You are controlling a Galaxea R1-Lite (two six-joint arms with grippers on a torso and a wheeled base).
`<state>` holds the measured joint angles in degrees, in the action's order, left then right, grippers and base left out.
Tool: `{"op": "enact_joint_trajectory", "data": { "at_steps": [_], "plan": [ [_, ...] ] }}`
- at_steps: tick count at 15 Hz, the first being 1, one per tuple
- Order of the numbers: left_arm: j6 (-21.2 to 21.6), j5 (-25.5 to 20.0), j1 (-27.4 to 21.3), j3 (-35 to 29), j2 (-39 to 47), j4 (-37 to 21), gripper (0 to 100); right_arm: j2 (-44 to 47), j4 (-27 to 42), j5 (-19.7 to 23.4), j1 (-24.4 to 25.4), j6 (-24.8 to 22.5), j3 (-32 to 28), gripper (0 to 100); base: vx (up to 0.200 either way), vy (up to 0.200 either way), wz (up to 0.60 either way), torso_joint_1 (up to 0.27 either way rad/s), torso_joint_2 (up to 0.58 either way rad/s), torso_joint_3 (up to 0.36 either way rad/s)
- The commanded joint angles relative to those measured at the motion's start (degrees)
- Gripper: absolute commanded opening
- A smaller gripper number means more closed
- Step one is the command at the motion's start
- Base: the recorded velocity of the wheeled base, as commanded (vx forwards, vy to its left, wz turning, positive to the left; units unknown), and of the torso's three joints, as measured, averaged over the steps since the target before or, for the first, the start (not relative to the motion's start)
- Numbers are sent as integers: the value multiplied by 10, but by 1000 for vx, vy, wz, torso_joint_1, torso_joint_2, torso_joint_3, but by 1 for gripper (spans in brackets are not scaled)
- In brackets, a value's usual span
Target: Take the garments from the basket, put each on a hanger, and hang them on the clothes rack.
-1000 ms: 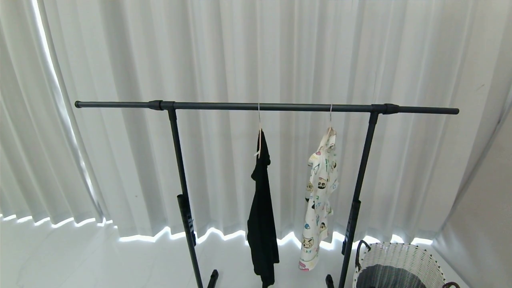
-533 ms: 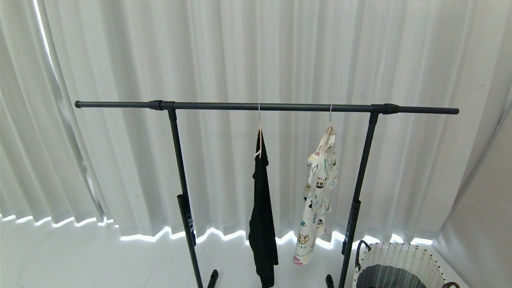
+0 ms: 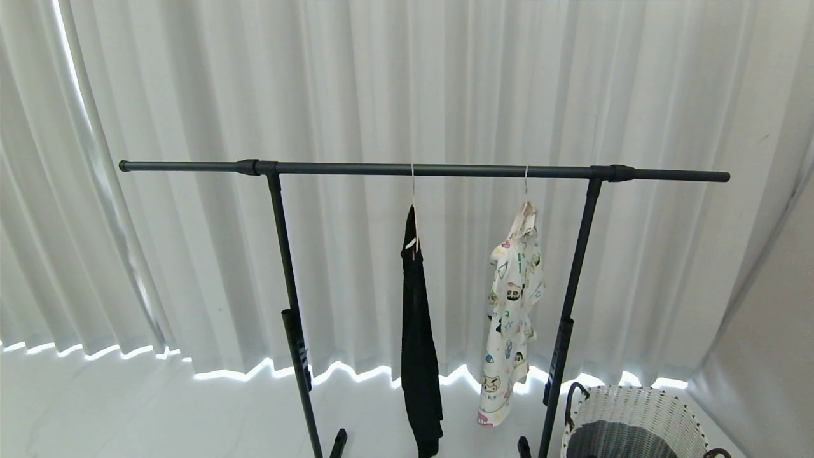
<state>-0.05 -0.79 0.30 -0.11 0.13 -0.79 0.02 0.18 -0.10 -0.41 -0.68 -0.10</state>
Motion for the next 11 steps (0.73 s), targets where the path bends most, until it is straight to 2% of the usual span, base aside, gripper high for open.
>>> {"op": "enact_joint_trajectory", "data": {
  "at_steps": [1,11],
  "plan": [
    [0,0,0,0,0,0,100,0,0,0,0,0,0,100,0,0,0,0,0,0],
    [0,0,0,0,0,0,100,0,0,-1,0,-4,0,100,0,0,0,0,0,0]
  ]
}}
